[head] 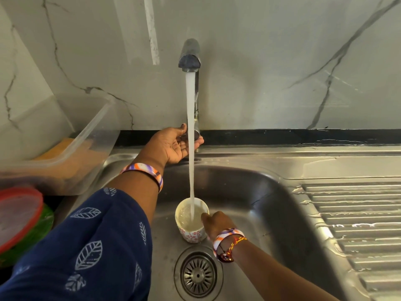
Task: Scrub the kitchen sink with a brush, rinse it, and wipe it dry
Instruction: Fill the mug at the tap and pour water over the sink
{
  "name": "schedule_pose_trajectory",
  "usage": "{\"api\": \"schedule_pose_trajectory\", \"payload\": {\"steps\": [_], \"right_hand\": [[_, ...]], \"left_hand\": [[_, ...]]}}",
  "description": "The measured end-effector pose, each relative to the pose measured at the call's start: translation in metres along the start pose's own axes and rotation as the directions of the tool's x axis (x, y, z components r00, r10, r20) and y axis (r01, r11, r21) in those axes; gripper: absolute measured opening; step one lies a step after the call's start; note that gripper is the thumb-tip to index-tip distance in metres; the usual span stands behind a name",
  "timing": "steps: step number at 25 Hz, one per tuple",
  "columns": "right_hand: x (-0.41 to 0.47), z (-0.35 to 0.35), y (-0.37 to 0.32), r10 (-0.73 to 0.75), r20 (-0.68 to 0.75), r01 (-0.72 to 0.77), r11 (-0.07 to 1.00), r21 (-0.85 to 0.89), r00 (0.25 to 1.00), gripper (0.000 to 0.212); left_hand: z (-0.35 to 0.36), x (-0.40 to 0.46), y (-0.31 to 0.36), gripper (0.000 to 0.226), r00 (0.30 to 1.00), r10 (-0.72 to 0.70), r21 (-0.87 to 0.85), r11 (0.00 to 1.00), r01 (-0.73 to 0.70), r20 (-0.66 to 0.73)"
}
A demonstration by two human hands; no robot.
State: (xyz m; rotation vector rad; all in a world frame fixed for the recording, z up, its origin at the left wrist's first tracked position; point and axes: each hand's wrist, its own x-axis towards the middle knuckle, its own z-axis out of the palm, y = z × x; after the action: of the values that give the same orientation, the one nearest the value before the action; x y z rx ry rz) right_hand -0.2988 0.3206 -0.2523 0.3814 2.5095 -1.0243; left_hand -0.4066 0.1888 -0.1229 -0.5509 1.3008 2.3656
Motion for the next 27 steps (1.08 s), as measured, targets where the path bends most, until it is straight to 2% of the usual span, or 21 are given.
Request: {"api": "schedule_pose_trajectory", "payload": {"steps": [5, 8, 13, 19, 20, 21, 22, 24, 25, 26, 27], "right_hand": [[-0.002, -0.003, -0.004, -0.024, 0.048, 0.024, 1.0, 0.008, 0.999, 0.042], [-0.01, -0.014, -0.011, -0.105, 0.045, 0.104, 0.994, 0.028, 0.993, 0.043], [-0.023, -0.041, -0.034, -0.175, -0.021, 0.177, 0.979, 0.106, 0.984, 0.049], [-0.035, -0.068, -0.056, -0.266, -0.071, 0.271, 0.959, 0.085, 0.961, 0.05], [-0.036, -0.071, -0.058, -0.282, -0.078, 0.288, 0.954, 0.08, 0.956, 0.049], [-0.038, -0.073, -0.061, -0.296, -0.079, 0.302, 0.95, 0.083, 0.952, 0.049], [-0.041, -0.077, -0.062, -0.31, -0.073, 0.316, 0.944, 0.096, 0.948, 0.05], [-0.046, -0.086, -0.062, -0.326, -0.056, 0.331, 0.933, 0.139, 0.944, 0.049], [-0.05, -0.093, -0.061, -0.326, -0.051, 0.33, 0.932, 0.149, 0.944, 0.048], [-0.055, -0.103, -0.059, -0.319, -0.047, 0.322, 0.934, 0.156, 0.947, 0.045], [-0.059, -0.115, -0.056, -0.305, -0.042, 0.308, 0.937, 0.164, 0.951, 0.042]], "left_hand": [[0.0, -0.002, 0.0, 0.034, 1.0, 0.001, 0.012, 1.0, 0.0, -0.007], [0.001, -0.004, 0.0, 0.032, 0.999, 0.014, 0.06, 0.998, -0.012, -0.029], [0.001, -0.008, 0.0, 0.034, 0.984, 0.087, 0.347, 0.938, -0.029, -0.154], [0.011, -0.007, 0.009, 0.033, 0.921, 0.259, 0.624, 0.781, -0.023, -0.29], [0.013, -0.007, 0.011, 0.032, 0.906, 0.319, 0.678, 0.733, -0.051, -0.277], [0.015, -0.005, 0.012, 0.03, 0.879, 0.409, 0.771, 0.632, -0.079, -0.245], [0.018, -0.004, 0.013, 0.028, 0.838, 0.516, 0.887, 0.452, -0.092, -0.176], [0.028, -0.009, 0.011, 0.025, 0.724, 0.688, 0.998, -0.013, -0.065, 0.056], [0.031, -0.012, 0.011, 0.025, 0.687, 0.714, 0.989, -0.137, -0.054, 0.136], [0.031, -0.015, 0.01, 0.027, 0.677, 0.717, 0.984, -0.164, -0.069, 0.167], [0.03, -0.017, 0.009, 0.031, 0.675, 0.717, 0.985, -0.138, -0.106, 0.173]]}}
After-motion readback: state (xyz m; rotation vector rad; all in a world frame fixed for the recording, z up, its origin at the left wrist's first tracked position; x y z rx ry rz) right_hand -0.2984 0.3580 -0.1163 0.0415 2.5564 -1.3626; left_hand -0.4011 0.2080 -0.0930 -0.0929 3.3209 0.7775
